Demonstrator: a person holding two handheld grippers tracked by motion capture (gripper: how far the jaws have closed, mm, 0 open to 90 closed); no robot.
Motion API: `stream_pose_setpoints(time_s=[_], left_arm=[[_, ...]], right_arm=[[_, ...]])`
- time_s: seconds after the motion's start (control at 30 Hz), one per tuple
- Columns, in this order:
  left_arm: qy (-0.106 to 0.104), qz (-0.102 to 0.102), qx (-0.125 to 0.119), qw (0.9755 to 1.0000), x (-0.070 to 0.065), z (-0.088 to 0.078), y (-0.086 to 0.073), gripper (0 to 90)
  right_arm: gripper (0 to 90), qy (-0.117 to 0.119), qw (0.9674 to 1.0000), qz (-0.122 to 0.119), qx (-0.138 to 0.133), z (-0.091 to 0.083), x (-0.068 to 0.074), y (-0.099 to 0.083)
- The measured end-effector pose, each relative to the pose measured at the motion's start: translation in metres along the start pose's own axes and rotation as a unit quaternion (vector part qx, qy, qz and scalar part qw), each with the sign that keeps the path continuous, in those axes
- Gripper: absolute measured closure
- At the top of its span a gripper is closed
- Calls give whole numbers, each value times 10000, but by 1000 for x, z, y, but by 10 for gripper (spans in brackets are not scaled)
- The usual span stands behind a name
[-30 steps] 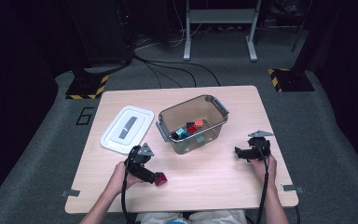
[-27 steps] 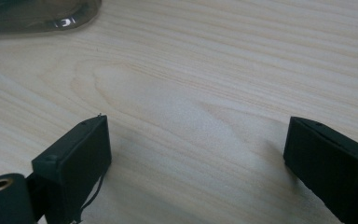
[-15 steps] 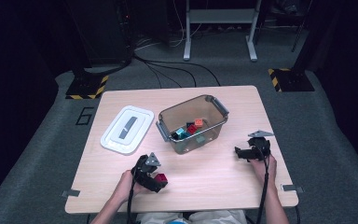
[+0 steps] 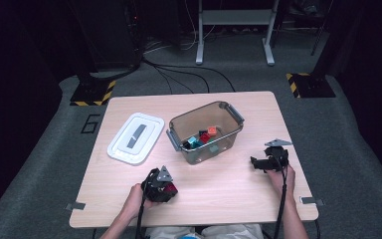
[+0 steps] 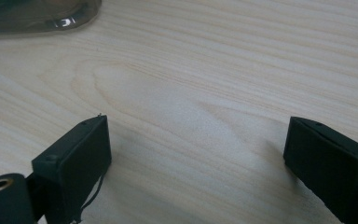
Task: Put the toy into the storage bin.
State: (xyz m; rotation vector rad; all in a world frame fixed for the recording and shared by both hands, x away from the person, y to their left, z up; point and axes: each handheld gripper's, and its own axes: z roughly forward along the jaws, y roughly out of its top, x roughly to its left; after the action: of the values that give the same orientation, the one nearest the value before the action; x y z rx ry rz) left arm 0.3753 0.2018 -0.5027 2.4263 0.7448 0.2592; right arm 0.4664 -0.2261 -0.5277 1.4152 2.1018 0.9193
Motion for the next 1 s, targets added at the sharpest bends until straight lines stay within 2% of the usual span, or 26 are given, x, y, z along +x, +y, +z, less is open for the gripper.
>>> stream_pose_setpoints(time_s=[0.1, 0.3, 0.7, 1.0], left_arm=[[-4, -74, -57, 10000, 5, -6, 4, 589], [24, -40, -192, 9998, 14, -24, 19, 589], [270, 194, -312, 9990, 37, -61, 60, 589], [394, 296, -355, 9982, 50, -80, 84, 589]], right_arm=[[69, 2, 10000, -3, 1, 0, 0, 0], [68, 1, 10000, -1, 0, 0, 0, 0], [69, 2, 10000, -2, 1, 0, 0, 0], [69, -1, 10000, 0, 0, 0, 0, 0]])
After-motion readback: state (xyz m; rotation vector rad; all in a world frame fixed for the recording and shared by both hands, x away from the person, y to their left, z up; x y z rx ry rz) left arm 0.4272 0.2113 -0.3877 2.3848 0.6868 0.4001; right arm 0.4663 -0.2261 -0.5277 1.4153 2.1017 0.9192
